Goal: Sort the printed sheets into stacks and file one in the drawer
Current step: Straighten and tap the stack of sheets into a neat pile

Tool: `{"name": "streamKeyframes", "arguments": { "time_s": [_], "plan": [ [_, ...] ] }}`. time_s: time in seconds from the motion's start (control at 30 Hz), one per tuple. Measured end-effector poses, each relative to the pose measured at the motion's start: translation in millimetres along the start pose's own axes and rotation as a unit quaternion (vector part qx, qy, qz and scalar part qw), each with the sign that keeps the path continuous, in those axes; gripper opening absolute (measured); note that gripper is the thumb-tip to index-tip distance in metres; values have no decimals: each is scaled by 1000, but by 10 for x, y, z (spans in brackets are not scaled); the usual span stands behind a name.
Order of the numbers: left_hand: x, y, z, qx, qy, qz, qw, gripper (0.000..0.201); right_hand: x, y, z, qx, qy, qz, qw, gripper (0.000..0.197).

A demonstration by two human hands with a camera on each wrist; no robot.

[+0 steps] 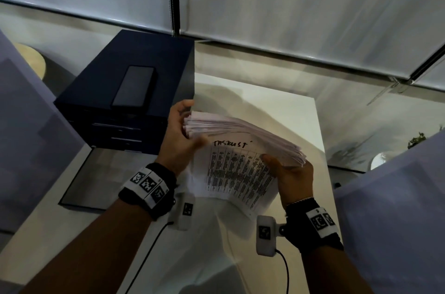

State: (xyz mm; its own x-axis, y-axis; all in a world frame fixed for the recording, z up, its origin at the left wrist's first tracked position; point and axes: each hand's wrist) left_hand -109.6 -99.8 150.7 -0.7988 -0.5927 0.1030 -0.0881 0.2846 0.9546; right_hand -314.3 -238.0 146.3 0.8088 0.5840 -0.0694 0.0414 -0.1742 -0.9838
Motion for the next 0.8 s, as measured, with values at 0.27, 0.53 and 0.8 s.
{"name": "streamKeyframes", "arguments": {
  "time_s": [0.27, 0.53, 0.8],
  "plan": [
    [98, -195, 184, -69, 38, -49, 996, 48, -41, -108, -20, -3, 37, -52, 998, 35],
    [210, -168, 165, -24, 47, -40, 998, 49, 92, -197, -185, 1, 178, -72, 981, 11],
    [443, 70, 25, 12, 168, -41, 985, 45, 167, -309, -154, -14, 185, -42, 982, 30]
  ]
}}
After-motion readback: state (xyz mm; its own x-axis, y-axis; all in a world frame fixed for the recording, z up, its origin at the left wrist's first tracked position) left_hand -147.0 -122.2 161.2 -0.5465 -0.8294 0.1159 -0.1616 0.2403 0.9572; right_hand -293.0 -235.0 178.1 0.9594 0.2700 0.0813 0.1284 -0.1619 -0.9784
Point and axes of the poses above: each hand's wrist, its own z-axis away from the middle knuckle, its own x-axis out of the palm, y = z × x, and after that the axes turned 7 degrees about -y, right-handed
